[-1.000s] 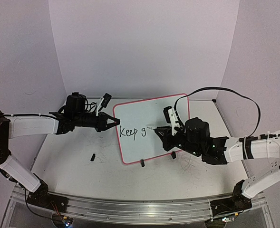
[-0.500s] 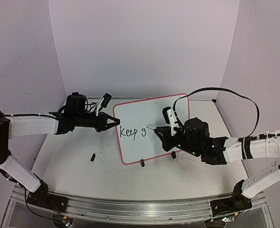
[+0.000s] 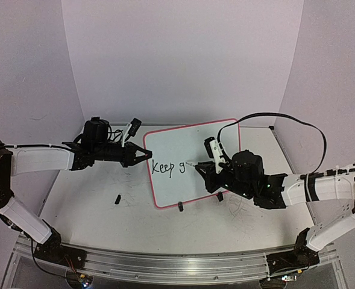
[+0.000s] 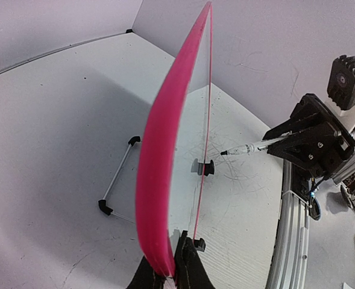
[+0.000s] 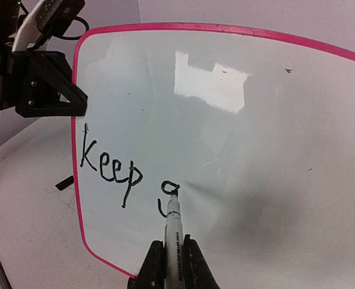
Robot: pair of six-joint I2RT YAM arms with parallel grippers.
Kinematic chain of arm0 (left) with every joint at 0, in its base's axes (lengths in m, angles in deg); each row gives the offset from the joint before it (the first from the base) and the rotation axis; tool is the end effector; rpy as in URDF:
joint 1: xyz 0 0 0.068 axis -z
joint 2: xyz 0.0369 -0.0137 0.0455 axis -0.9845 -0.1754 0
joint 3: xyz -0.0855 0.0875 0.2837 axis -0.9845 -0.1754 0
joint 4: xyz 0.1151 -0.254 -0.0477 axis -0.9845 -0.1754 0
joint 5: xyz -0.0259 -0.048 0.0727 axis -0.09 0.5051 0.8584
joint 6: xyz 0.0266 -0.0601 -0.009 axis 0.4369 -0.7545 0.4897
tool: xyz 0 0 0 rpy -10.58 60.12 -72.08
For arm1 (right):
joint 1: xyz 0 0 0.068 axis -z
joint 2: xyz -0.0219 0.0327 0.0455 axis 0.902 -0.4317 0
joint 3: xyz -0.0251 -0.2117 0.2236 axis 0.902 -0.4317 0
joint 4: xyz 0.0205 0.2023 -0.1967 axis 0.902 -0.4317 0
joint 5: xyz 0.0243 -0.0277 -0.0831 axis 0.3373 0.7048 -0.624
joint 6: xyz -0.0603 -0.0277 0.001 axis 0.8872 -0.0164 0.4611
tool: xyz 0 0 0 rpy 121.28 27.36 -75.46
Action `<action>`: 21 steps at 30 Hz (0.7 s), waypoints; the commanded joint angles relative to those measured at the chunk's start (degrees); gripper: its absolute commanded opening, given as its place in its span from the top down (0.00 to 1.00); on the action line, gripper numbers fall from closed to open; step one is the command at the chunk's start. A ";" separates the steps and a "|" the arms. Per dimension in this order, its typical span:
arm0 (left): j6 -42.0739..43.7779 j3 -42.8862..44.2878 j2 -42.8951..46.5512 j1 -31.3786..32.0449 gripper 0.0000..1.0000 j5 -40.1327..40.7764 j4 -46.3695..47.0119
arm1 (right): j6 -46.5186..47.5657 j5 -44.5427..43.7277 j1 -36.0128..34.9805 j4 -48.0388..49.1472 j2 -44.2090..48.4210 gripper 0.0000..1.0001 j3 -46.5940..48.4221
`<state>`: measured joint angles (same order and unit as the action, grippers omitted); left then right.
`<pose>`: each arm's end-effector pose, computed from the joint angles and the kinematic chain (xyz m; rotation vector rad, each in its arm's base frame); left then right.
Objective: Write a sentence on the whiteboard
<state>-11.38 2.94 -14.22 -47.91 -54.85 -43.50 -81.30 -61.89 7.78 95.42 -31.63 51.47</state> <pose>0.2824 -0.2142 0.2668 0.8643 1.8706 -1.0837 0.1902 0.2757 0.2606 -0.7053 1.7088 0.6408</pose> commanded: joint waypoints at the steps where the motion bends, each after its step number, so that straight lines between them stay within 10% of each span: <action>1: 5.12 1.44 0.55 -0.57 1.00 7.99 -1.28 | 1.10 -0.50 -0.01 1.60 1.09 1.00 0.21; 21: 5.13 1.70 0.43 -0.55 1.00 7.96 -1.28 | 0.77 -3.17 0.01 2.53 -0.72 1.00 0.90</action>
<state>-11.38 2.94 -14.22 -47.91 -54.84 -43.50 -80.84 -64.93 7.78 95.53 -31.66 51.47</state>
